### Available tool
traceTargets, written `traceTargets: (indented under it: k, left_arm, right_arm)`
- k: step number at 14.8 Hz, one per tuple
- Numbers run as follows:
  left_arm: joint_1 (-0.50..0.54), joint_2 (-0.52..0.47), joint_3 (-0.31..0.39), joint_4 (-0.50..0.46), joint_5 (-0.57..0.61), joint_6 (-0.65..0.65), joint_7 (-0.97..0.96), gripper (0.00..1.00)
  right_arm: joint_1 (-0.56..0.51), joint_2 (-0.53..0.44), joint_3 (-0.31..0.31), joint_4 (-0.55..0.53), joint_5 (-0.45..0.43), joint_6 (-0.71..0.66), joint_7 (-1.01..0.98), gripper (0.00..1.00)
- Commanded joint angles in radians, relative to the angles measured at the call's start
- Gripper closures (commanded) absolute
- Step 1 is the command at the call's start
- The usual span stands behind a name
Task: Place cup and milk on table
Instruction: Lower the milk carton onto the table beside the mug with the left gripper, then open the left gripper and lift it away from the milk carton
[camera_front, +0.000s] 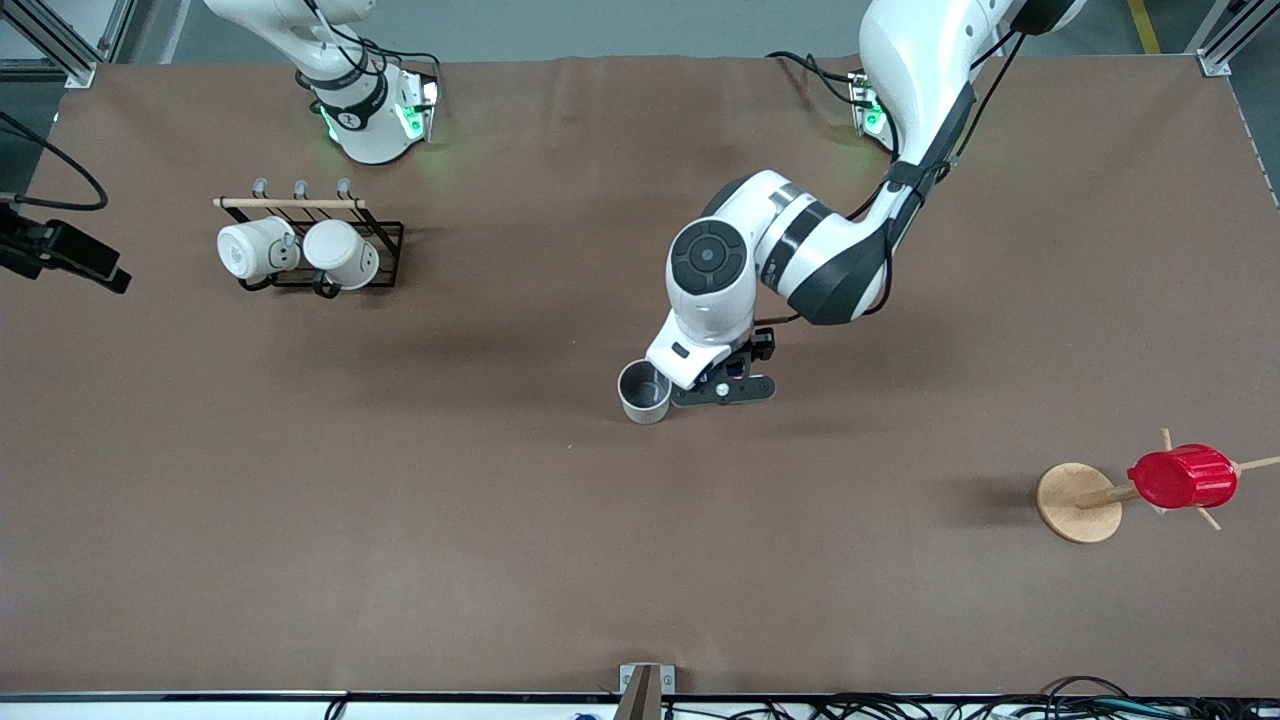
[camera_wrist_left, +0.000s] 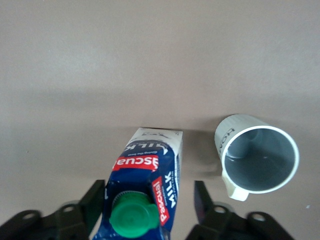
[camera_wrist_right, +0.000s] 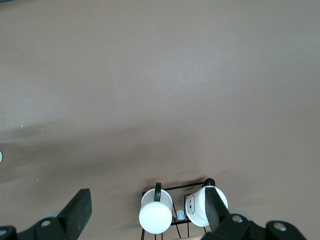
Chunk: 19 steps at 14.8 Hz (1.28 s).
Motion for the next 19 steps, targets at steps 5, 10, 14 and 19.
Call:
traceTargets:
  k: [5, 10, 14, 19]
  left_arm:
    - [0.092, -0.198, -0.002, -0.076, -0.046, -0.028, 0.049, 0.0]
    - [0.237, -0.406, -0.002, -0.24, -0.143, -0.028, 0.23, 0.0]
    - [0.368, -0.548, -0.002, -0.312, -0.207, -0.067, 0.401, 0.0]
    - [0.46, -0.686, -0.001, -0.409, -0.228, -0.101, 0.563, 0.0]
  right_arm:
    - [0.005, -0.022, -0.009, -0.017, 0.011, -0.004, -0.011, 0.0]
    - [0.005, -0.022, -0.009, -0.018, 0.011, -0.004, -0.011, 0.0]
    - [0.005, -0.022, -0.009, -0.018, 0.01, -0.004, -0.011, 0.0]
    - [0.005, -0.022, -0.009, -0.018, 0.01, -0.005, -0.012, 0.0]
